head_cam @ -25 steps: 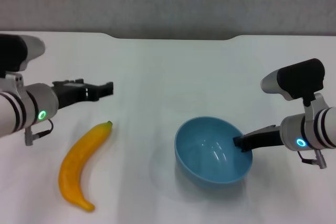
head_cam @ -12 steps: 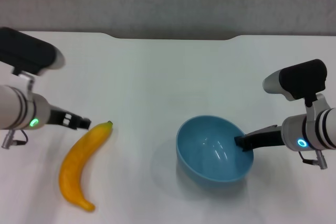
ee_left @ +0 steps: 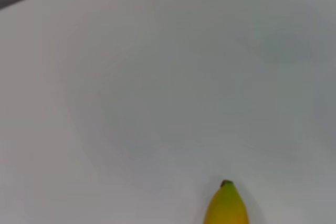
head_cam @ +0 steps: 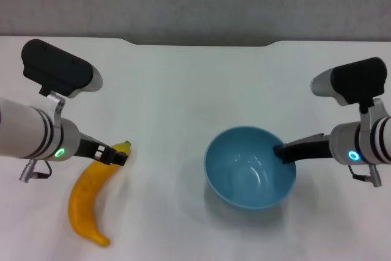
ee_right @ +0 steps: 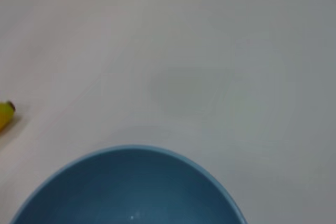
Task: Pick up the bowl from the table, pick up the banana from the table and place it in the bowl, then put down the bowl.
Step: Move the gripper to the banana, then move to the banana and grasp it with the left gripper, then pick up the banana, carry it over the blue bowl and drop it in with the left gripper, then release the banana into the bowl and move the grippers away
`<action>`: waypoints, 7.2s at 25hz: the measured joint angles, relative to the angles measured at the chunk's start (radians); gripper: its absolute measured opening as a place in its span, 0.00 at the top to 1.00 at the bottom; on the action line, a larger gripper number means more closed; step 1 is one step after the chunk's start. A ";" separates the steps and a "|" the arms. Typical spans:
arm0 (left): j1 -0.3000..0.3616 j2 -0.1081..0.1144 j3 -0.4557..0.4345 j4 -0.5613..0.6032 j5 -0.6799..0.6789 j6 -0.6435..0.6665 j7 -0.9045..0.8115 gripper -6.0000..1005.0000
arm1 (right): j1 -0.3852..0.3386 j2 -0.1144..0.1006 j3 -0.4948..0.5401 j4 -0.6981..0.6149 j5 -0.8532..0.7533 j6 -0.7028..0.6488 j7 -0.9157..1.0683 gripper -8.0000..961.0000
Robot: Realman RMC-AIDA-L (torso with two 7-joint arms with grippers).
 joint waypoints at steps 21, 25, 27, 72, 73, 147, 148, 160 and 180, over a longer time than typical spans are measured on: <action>0.016 0.003 -0.013 0.073 0.009 -0.035 -0.023 0.12 | -0.079 -0.002 0.076 0.155 -0.061 0.018 0.002 0.95; -0.003 0.002 -0.012 0.116 0.026 -0.023 -0.037 0.12 | -0.079 -0.002 0.076 0.161 -0.061 0.018 0.002 0.95; -0.014 0.002 -0.012 0.133 0.028 -0.016 -0.042 0.12 | -0.079 -0.002 0.076 0.162 -0.061 0.016 0.002 0.95; -0.024 0.001 -0.085 -0.149 -0.608 0.081 0.239 0.50 | 0.038 0.004 0.064 0.064 0.001 -0.024 0.005 0.95; -0.025 0.001 -0.085 -0.147 -0.636 0.090 0.255 0.50 | 0.054 0.005 0.052 0.048 0.010 -0.031 0.005 0.95; 0.008 0.000 -0.197 0.075 -0.244 0.266 0.289 0.10 | 0.391 0.003 0.251 -0.549 0.185 0.043 -0.176 0.95; 0.008 0.000 -0.196 0.076 -0.244 0.268 0.289 0.10 | 0.387 0.003 0.249 -0.555 0.185 0.041 -0.176 0.95; 0.014 0.000 -0.195 0.085 -0.244 0.290 0.276 0.10 | 0.368 0.002 0.248 -0.560 0.180 0.011 -0.176 0.91; 0.038 0.000 -0.197 0.109 -0.243 0.325 0.280 0.10 | 0.199 0.009 0.177 -0.308 0.247 -0.004 -0.292 0.49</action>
